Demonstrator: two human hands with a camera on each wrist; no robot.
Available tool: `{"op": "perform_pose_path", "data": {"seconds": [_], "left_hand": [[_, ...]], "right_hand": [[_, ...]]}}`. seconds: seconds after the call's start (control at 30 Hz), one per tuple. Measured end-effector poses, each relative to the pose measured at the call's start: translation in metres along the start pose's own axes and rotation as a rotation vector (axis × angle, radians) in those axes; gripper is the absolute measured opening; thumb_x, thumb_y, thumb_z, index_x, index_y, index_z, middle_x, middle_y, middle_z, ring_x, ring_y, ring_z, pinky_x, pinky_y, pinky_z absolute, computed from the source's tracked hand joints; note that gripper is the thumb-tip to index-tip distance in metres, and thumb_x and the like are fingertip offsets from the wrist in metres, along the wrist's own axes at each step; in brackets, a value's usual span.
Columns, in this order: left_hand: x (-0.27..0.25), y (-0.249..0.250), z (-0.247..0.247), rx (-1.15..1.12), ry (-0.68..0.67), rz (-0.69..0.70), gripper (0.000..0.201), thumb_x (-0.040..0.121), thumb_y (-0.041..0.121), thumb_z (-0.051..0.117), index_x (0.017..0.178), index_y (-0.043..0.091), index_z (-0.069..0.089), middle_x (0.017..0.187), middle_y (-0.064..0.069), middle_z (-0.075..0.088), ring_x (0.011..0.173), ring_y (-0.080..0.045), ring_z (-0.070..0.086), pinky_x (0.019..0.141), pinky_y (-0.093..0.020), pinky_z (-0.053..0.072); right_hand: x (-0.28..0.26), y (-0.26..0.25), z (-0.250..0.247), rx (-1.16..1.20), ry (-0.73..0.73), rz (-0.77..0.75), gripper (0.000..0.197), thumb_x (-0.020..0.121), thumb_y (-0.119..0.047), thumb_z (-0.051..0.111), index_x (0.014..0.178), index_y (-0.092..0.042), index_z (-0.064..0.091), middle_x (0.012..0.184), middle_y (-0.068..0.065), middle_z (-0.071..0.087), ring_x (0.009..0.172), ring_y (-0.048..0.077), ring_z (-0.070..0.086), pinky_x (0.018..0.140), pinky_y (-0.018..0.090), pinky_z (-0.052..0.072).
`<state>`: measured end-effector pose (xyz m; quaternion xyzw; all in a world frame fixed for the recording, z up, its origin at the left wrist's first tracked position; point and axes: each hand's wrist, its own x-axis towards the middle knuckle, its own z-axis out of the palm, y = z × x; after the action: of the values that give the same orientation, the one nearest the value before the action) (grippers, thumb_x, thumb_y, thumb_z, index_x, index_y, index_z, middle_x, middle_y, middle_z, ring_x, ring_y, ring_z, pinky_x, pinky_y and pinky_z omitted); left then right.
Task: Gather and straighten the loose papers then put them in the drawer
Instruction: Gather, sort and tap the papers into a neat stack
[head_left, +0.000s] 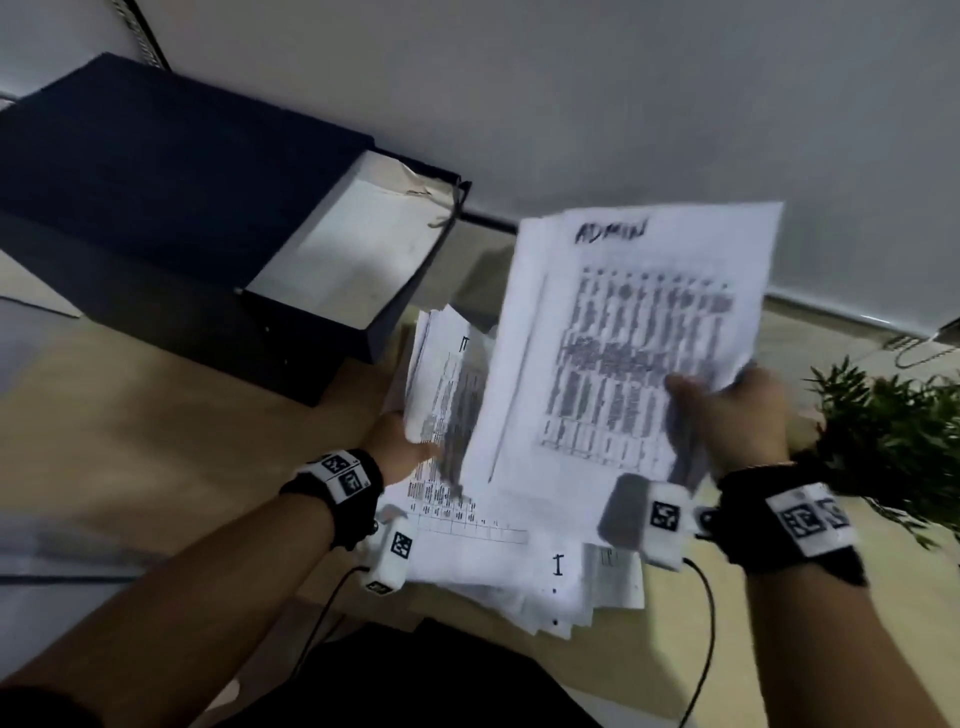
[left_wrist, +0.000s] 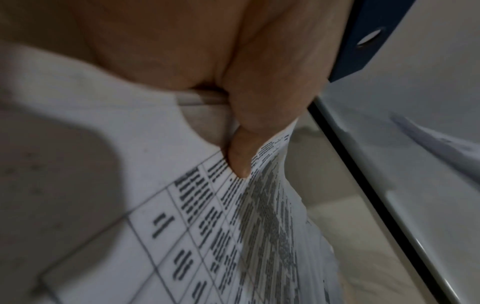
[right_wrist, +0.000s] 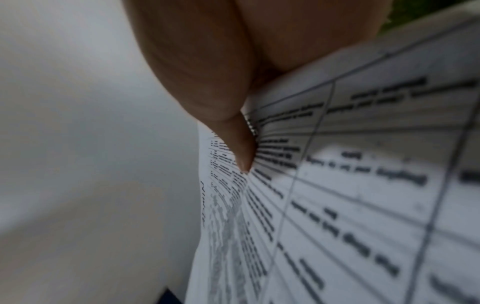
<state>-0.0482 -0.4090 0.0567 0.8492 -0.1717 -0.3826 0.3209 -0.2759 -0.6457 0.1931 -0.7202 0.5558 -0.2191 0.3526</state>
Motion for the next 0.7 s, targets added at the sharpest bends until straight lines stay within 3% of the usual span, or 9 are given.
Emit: {"op": "perform_pose_path", "data": {"seconds": [0.07, 0.1, 0.13, 0.2, 0.27, 0.4, 0.53, 0.6, 0.7], "left_hand": [[-0.001, -0.001, 0.002, -0.125, 0.019, 0.006, 0.052, 0.080, 0.040, 0.071, 0.120, 0.007, 0.062, 0.117, -0.006, 0.068, 0.110, -0.025, 0.064, 0.096, -0.036, 0.050], [0.010, -0.012, 0.007, -0.190, 0.035, 0.007, 0.062, 0.078, 0.053, 0.064, 0.121, 0.009, 0.063, 0.119, -0.007, 0.068, 0.113, -0.025, 0.063, 0.100, -0.037, 0.048], [0.013, -0.013, 0.009, -0.234, 0.069, -0.001, 0.074, 0.074, 0.065, 0.057, 0.120, 0.008, 0.063, 0.120, -0.009, 0.068, 0.114, -0.025, 0.062, 0.103, -0.038, 0.046], [0.012, -0.009, 0.010, -0.288, 0.090, -0.014, 0.092, 0.066, 0.080, 0.052, 0.119, 0.005, 0.063, 0.122, -0.011, 0.067, 0.112, -0.024, 0.062, 0.104, -0.038, 0.045], [0.005, -0.004, 0.010, -0.234, 0.071, -0.021, 0.074, 0.075, 0.063, 0.062, 0.125, 0.009, 0.057, 0.126, 0.000, 0.062, 0.115, -0.017, 0.059, 0.103, -0.032, 0.044], [0.002, -0.010, 0.009, -0.128, 0.071, 0.010, 0.053, 0.076, 0.022, 0.074, 0.124, 0.010, 0.055, 0.122, -0.005, 0.066, 0.110, -0.024, 0.064, 0.099, -0.039, 0.050], [-0.018, -0.015, -0.019, -0.251, 0.115, 0.036, 0.051, 0.081, 0.012, 0.073, 0.128, 0.015, 0.055, 0.118, -0.001, 0.064, 0.107, -0.020, 0.062, 0.097, -0.032, 0.046], [-0.028, -0.024, -0.034, -0.266, 0.117, 0.083, 0.064, 0.082, 0.011, 0.073, 0.139, 0.023, 0.044, 0.130, 0.004, 0.059, 0.118, -0.018, 0.057, 0.103, -0.034, 0.041], [-0.038, -0.030, -0.046, -0.304, 0.127, 0.060, 0.061, 0.088, 0.015, 0.068, 0.142, 0.022, 0.039, 0.134, 0.006, 0.055, 0.123, -0.018, 0.052, 0.109, -0.036, 0.036]], "right_hand": [[-0.002, 0.017, 0.038, 0.025, -0.138, 0.104, 0.020, 0.078, -0.022, 0.078, 0.076, -0.004, 0.069, 0.053, 0.008, 0.066, 0.037, 0.007, 0.058, 0.040, 0.018, 0.049], [-0.003, 0.024, 0.057, 0.040, -0.201, 0.145, 0.014, 0.082, -0.011, 0.074, 0.089, -0.003, 0.066, 0.059, 0.009, 0.066, 0.036, 0.006, 0.057, 0.037, 0.013, 0.045], [-0.001, 0.038, 0.078, 0.028, -0.251, 0.178, 0.022, 0.084, -0.005, 0.069, 0.104, -0.003, 0.060, 0.073, 0.013, 0.068, 0.045, 0.007, 0.062, 0.041, 0.012, 0.047], [-0.007, 0.048, 0.115, -0.079, -0.363, 0.208, 0.042, 0.087, -0.012, 0.063, 0.127, -0.005, 0.052, 0.109, 0.018, 0.069, 0.088, 0.024, 0.070, 0.074, 0.020, 0.055], [-0.014, 0.049, 0.141, -0.220, -0.407, 0.190, 0.040, 0.092, -0.017, 0.059, 0.128, -0.001, 0.053, 0.124, 0.022, 0.063, 0.113, 0.036, 0.062, 0.092, 0.033, 0.047], [-0.030, 0.041, 0.159, -0.252, -0.425, 0.146, 0.031, 0.097, -0.019, 0.049, 0.120, -0.001, 0.059, 0.124, 0.023, 0.063, 0.115, 0.038, 0.059, 0.089, 0.033, 0.045], [-0.030, 0.062, 0.147, -0.385, -0.240, 0.229, 0.051, 0.093, -0.029, 0.054, 0.137, -0.006, 0.046, 0.141, 0.020, 0.046, 0.129, 0.039, 0.043, 0.105, 0.041, 0.036], [-0.038, 0.064, 0.152, -0.416, -0.261, 0.317, 0.064, 0.086, -0.036, 0.060, 0.139, -0.007, 0.042, 0.142, 0.017, 0.041, 0.130, 0.038, 0.038, 0.105, 0.044, 0.035], [-0.050, 0.061, 0.172, -0.446, -0.294, 0.358, 0.081, 0.078, -0.045, 0.066, 0.142, -0.007, 0.033, 0.141, 0.014, 0.036, 0.129, 0.035, 0.035, 0.103, 0.047, 0.037]]}}
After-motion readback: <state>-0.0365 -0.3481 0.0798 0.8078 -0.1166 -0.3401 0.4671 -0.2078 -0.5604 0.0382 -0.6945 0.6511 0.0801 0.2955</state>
